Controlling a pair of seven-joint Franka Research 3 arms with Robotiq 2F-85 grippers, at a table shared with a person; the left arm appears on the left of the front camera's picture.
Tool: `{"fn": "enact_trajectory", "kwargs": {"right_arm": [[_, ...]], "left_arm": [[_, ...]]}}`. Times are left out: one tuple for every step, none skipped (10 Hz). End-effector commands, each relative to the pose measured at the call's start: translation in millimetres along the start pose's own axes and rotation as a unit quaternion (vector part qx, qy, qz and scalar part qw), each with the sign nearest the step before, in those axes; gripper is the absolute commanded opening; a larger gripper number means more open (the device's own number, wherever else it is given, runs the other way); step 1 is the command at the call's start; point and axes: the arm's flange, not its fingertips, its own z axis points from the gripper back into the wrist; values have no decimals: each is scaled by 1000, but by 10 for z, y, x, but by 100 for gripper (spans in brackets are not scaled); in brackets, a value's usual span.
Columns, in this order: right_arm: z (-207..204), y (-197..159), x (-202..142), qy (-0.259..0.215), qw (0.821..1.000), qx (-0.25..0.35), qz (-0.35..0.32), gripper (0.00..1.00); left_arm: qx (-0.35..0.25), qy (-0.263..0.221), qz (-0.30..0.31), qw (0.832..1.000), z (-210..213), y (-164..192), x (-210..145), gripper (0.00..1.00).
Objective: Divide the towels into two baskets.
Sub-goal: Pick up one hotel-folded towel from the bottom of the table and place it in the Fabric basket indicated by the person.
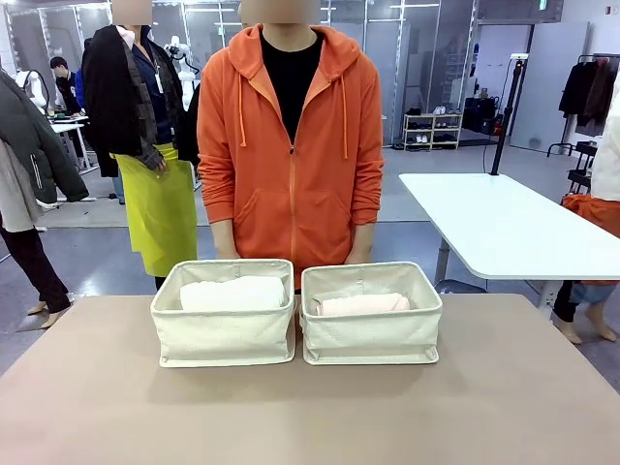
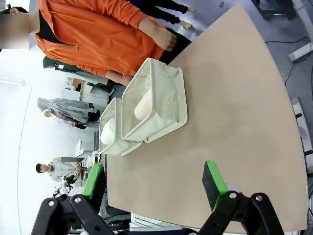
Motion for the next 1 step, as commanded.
{"fn": "enact_trajectory", "kwargs": {"right_arm": [[8, 22, 9, -5, 1000, -1, 5, 100]], "left_arm": [[-10, -10, -3, 1000, 27, -36, 10, 96]]}}
